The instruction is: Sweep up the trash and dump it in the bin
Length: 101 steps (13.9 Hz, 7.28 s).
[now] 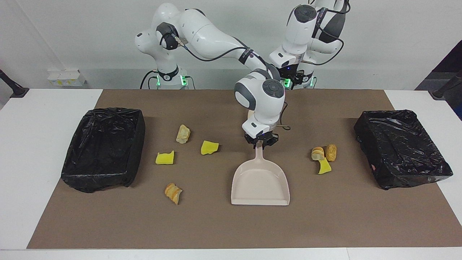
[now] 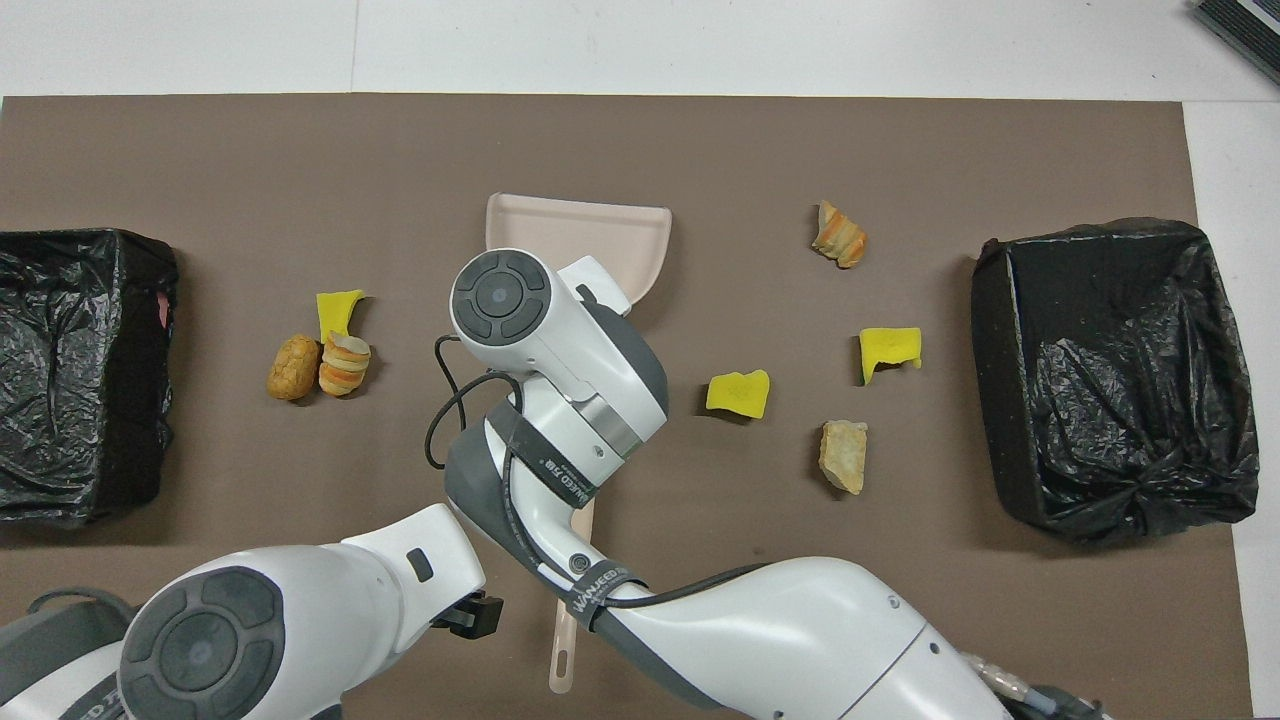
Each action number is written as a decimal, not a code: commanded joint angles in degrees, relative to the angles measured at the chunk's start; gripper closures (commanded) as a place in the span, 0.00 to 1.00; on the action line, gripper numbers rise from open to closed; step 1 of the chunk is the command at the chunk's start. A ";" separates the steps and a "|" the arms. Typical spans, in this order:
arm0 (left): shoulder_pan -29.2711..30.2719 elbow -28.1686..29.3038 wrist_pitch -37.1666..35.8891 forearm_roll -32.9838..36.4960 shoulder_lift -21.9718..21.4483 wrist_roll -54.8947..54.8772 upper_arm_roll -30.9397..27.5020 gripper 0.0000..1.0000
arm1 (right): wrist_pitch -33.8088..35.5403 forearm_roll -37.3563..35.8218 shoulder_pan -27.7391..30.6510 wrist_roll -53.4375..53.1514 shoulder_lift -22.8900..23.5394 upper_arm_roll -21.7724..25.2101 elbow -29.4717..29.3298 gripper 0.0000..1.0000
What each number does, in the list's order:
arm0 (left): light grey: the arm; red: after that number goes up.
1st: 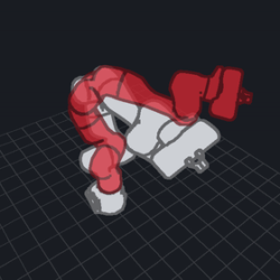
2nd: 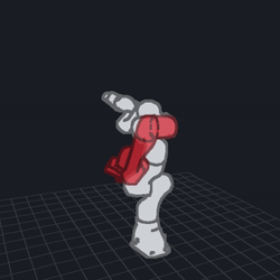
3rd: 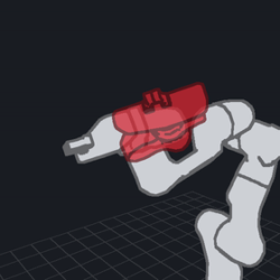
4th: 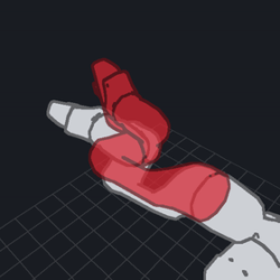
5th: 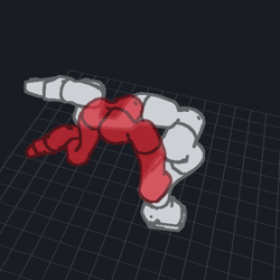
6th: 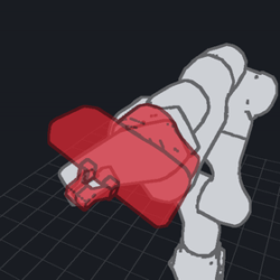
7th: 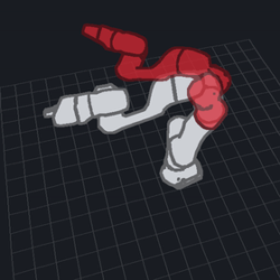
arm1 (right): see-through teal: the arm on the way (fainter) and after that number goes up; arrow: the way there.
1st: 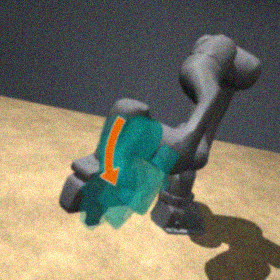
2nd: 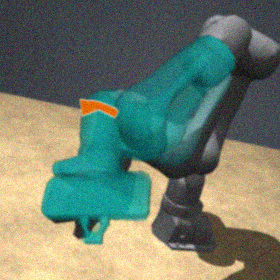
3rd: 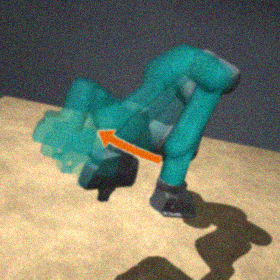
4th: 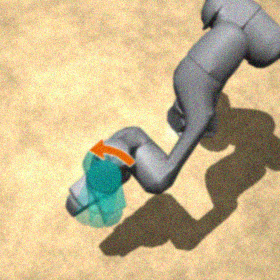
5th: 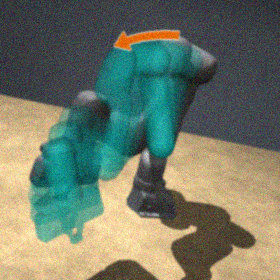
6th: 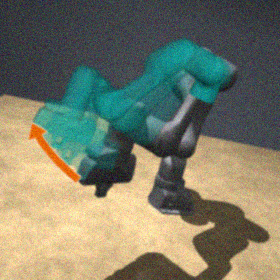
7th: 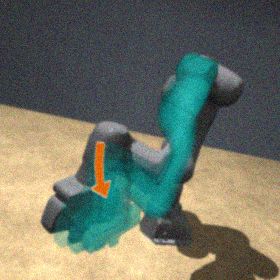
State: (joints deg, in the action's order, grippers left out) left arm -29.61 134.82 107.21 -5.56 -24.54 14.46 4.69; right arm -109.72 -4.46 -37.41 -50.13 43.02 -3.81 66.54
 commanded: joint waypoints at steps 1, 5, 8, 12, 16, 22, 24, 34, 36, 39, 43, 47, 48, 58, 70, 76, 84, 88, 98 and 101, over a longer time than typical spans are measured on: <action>-1.33 1.41 1.34 -0.42 -1.13 0.83 -0.99 0.00 | -1.81 -1.08 1.02 -0.32 0.23 -0.23 -0.71 1.00; -1.33 1.32 2.56 -0.33 -0.87 0.74 -0.99 0.00 | -1.81 -0.20 4.27 5.64 -1.52 -0.23 -0.71 1.00; -3.94 0.79 7.48 -0.42 4.39 1.70 -0.91 0.00 | -1.02 -0.11 5.24 17.74 -2.76 -0.23 -0.53 1.00; -10.89 0.79 15.99 -0.33 13.61 8.89 -0.99 0.00 | -0.93 -1.08 6.21 35.13 -5.48 -0.14 3.59 1.00; -14.33 1.05 20.39 -0.42 18.72 12.06 -0.91 0.00 | -0.58 -1.08 6.47 53.00 -9.17 -0.14 9.39 1.00; -16.88 3.42 19.45 -0.42 17.86 15.32 -0.91 0.00 | -2.68 -2.31 9.63 86.46 -8.91 -0.14 10.02 1.00; -17.58 3.52 17.52 -0.42 17.51 17.26 -0.91 0.00 | -2.95 -2.13 10.60 96.41 -8.83 -0.23 10.02 1.00; -17.67 3.69 16.45 -0.42 17.68 18.32 -0.91 0.11 | 0.21 -2.22 10.78 107.44 -8.83 -0.23 9.93 1.00; -18.03 3.25 15.84 -0.42 17.94 18.23 -0.91 0.39 | -0.05 -2.13 11.04 107.62 -8.65 -0.23 10.02 1.00; -17.76 1.76 13.38 -0.42 18.12 18.58 -0.99 1.00 | -0.32 -2.04 10.95 107.70 -8.47 -0.23 10.10 1.00; -16.36 0.27 9.35 -0.42 17.33 17.88 -1.43 1.00 | -1.11 -2.13 11.04 107.70 -8.30 -0.23 10.37 1.00; -11.01 -0.70 -2.24 -0.42 8.31 14.82 -1.70 1.00 | -1.20 -2.05 11.04 107.70 -8.30 -0.23 10.54 1.00; -9.08 -0.88 -6.44 -0.33 5.32 13.41 -1.78 1.00 | -1.28 -2.04 11.04 107.70 -8.30 -0.23 10.54 1.00; 23.96 -5.10 -5.90 0.28 5.19 9.45 -1.96 1.00 | -0.67 -2.22 11.13 108.49 -8.39 -0.23 10.28 1.00; 28.04 -4.83 4.23 4.15 20.48 -2.86 -1.79 1.00 | 0.03 -2.48 11.04 109.72 -8.39 -0.23 10.46 1.00; 19.96 -8.35 5.64 -2.78 23.57 -1.64 -1.61 1.00 | -0.93 -1.78 10.52 108.85 -7.68 -0.23 10.72 1.00; 7.57 -13.26 9.51 -9.21 27.26 4.33 -1.43 1.00 | -1.02 -1.87 10.69 108.93 -7.68 -0.23 11.07 1.00; 6.41 -18.44 2.07 -9.03 27.62 5.49 -1.26 1.00 | -1.11 -1.96 10.87 108.93 -7.68 -0.23 11.25 1.00; 18.96 -24.09 -3.87 1.87 29.80 -0.75 -2.40 1.00 | -2.68 -1.43 10.96 108.67 -7.68 -0.23 11.51 1.00; 18.63 -19.44 4.12 1.78 31.30 -0.93 -2.40 1.00 | -3.48 -1.34 10.87 108.32 -7.68 -0.23 11.86 1.00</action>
State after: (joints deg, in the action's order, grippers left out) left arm -10.19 112.41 106.68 -4.52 6.26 13.39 1.74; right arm -111.15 -6.08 -26.95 57.77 35.79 -3.66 77.01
